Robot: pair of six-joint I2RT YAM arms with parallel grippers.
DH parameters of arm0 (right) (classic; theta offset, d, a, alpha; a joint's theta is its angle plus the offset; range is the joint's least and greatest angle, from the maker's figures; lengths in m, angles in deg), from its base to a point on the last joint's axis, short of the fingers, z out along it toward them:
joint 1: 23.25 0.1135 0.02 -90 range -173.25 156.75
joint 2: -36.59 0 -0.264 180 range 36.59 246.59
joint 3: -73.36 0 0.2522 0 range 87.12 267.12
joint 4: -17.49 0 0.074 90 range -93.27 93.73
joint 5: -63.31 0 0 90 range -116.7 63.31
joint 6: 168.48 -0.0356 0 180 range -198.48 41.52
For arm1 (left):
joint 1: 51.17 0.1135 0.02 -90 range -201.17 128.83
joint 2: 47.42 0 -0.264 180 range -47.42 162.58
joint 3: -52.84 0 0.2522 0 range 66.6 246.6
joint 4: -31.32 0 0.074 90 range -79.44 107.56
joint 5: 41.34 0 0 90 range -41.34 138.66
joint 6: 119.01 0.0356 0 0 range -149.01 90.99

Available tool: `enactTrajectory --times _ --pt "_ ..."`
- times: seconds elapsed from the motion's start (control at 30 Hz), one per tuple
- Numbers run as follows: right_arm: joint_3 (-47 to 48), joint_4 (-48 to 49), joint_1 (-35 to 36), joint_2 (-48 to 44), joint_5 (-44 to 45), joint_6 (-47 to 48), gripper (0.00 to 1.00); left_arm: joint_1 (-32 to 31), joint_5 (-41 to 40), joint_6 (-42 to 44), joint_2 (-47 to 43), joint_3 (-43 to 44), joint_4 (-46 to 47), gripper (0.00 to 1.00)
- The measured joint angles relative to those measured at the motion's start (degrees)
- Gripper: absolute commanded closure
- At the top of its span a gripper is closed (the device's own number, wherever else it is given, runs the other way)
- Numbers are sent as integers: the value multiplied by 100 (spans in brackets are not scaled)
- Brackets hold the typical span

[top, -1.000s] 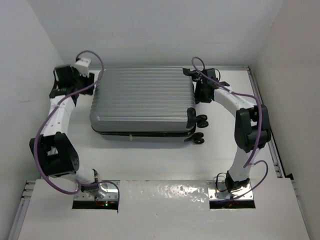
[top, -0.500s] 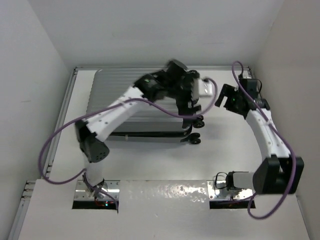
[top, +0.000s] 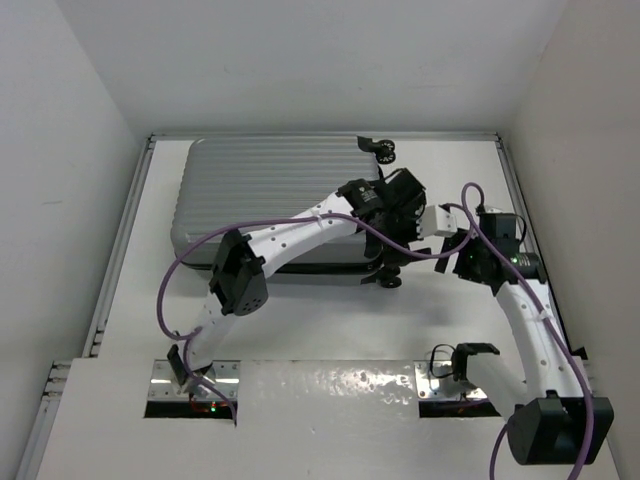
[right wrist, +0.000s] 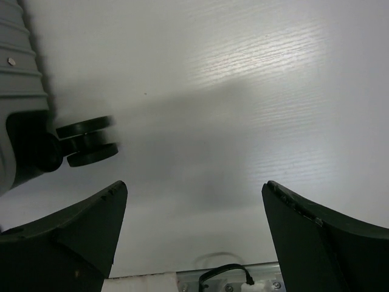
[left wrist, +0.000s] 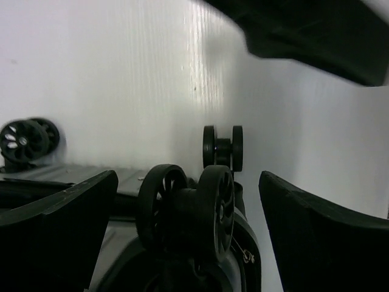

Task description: Pack the luggage

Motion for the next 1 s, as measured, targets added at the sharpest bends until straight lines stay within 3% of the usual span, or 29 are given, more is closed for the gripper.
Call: enactTrajectory --times 0.23,0.27,0.3,0.37,0.4,0.5,0.57,0.63,0.83,1.0 --pt "-11 -44 0 -240 -55 46 8 -76 -752 -2 216 -111 11 1" --pt "-11 -37 0 -275 -85 52 8 -87 -850 4 216 -111 11 6" --pt "-11 -31 0 -313 -105 52 9 -92 -901 4 216 -111 7 31" --pt "-11 -26 -4 -378 -175 55 10 -125 -896 -11 216 -92 -48 64" --pt "-13 -11 -22 -413 -203 63 12 -144 -914 107 216 -57 -50 97" --pt "-59 146 -33 -599 -452 184 19 -157 -717 114 223 96 -118 100" --pt "-166 267 -33 -798 -658 295 33 -155 -638 70 188 181 -234 100" --pt "-415 555 -33 -1209 -927 376 39 -155 -645 -81 70 157 -208 100" --pt "-1856 2688 -33 -2680 -2457 96 42 -184 -822 -258 -1185 -820 199 100" --pt "-3392 4905 -26 -2702 -3580 -966 42 -160 -802 -251 -2385 -2035 407 100"
